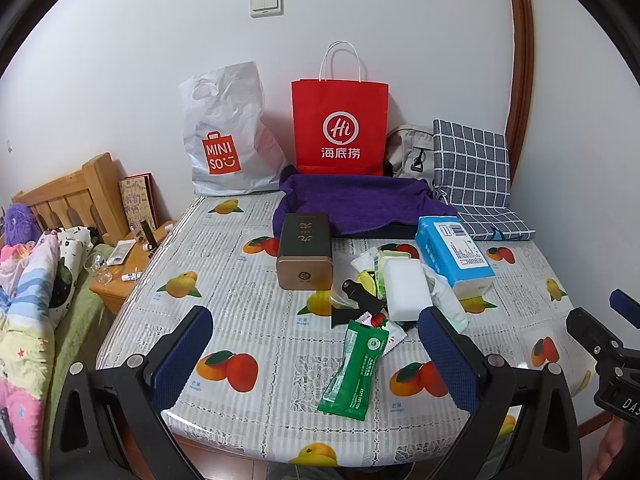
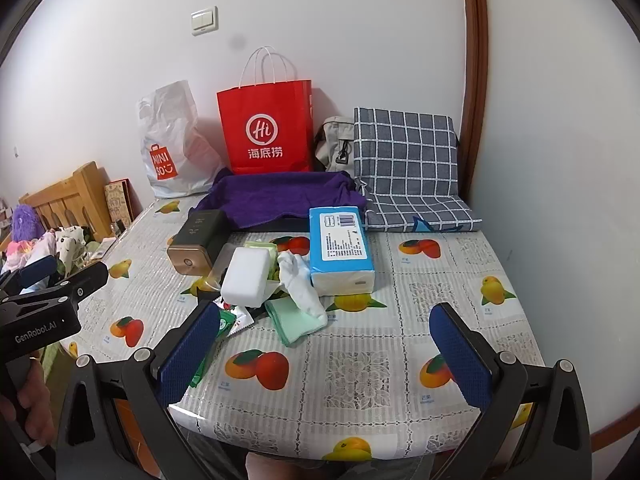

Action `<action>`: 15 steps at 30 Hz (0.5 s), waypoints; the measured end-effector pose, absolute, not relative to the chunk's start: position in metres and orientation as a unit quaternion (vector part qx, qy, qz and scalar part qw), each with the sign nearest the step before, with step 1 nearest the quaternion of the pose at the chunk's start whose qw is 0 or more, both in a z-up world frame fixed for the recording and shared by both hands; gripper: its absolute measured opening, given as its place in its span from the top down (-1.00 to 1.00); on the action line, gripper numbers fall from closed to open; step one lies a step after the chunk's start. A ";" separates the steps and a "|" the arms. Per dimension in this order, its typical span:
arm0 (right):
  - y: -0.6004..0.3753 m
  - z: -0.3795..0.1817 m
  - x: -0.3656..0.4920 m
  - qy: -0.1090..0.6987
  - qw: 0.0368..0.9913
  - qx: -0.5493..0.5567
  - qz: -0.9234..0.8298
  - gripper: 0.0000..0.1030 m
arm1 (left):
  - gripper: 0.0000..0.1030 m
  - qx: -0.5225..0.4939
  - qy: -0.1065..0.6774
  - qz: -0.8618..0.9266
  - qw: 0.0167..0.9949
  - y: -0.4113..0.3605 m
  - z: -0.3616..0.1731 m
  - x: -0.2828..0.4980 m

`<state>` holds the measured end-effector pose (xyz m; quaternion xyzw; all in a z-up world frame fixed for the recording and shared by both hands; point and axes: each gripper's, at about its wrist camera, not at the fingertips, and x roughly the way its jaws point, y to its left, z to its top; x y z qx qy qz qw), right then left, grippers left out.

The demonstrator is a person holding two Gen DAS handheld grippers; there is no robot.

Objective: Organize soft objects

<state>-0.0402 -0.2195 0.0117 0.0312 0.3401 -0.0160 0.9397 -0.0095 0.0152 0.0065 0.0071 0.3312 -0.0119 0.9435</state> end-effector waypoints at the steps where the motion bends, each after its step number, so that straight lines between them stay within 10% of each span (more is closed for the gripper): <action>1: -0.220 0.012 -0.040 0.341 0.940 0.030 -0.018 -1.00 | -1.00 0.007 0.331 -0.012 0.943 0.016 0.007 -0.009; 15: -0.221 0.010 -0.042 0.338 0.940 0.035 -0.020 -1.00 | -1.00 0.008 0.331 -0.011 0.944 0.015 0.006 -0.010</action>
